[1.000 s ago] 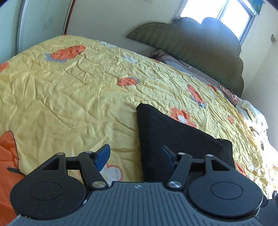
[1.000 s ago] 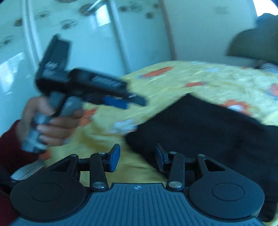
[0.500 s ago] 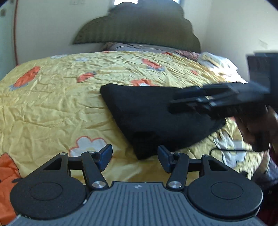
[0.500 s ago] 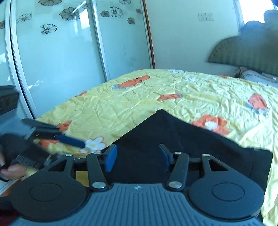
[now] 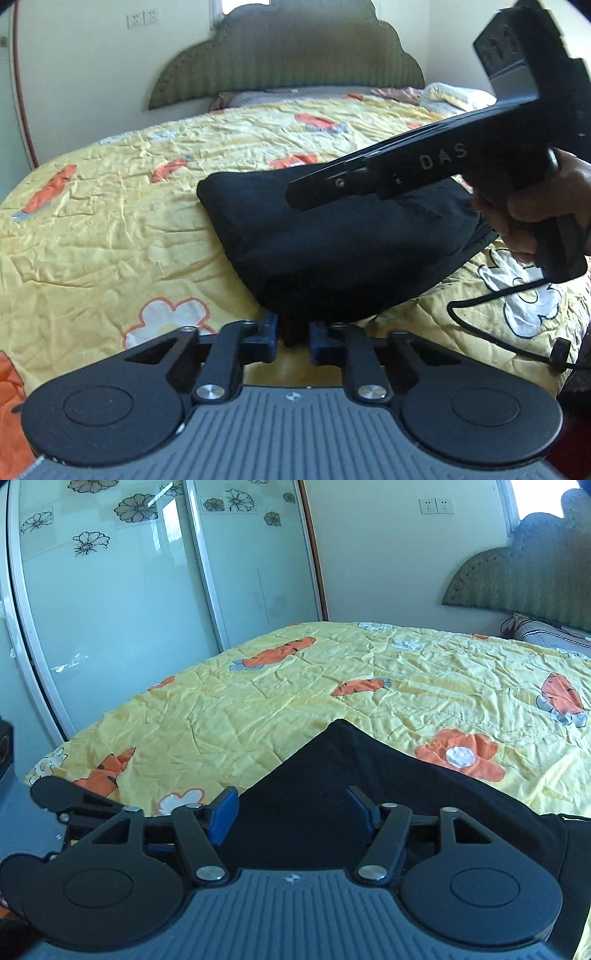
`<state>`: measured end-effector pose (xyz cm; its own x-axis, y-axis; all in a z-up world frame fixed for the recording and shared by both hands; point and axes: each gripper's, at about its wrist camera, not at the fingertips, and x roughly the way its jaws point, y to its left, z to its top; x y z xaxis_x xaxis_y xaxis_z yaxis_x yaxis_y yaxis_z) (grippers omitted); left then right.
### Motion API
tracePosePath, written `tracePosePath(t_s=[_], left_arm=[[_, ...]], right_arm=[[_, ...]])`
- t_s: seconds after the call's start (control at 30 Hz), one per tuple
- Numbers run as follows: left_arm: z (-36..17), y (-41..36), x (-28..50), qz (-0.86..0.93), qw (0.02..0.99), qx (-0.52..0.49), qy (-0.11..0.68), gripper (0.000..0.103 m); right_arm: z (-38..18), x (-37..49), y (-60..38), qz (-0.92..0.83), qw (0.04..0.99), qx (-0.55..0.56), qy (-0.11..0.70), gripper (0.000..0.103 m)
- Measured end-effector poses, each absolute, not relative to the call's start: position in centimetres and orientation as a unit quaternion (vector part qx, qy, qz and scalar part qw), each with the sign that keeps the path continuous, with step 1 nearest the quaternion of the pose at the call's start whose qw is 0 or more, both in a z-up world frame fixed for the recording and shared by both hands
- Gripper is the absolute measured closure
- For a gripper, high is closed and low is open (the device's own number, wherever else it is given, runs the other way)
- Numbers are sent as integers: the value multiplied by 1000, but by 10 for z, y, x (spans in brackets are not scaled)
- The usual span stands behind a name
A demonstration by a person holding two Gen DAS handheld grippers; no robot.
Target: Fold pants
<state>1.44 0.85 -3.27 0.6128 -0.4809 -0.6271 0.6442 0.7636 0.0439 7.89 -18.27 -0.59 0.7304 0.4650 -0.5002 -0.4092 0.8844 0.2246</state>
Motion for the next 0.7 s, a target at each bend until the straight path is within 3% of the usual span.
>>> tracePosePath(t_s=[0.2, 0.4, 0.57, 0.7], left_arm=[[-32, 16, -1, -307, 893, 115, 310, 94], [-27, 20, -2, -293, 894, 119, 318, 94], [-12, 42, -5, -292, 895, 111, 317, 94], [10, 42, 5, -307, 905, 74, 284, 81]], right_arm=[[-3, 116, -171, 273, 915, 16, 296, 32], [-38, 178, -138, 230, 906, -70, 350, 28], [-1, 132, -181, 230, 931, -8, 283, 28], [-3, 87, -200, 270, 913, -9, 307, 28]])
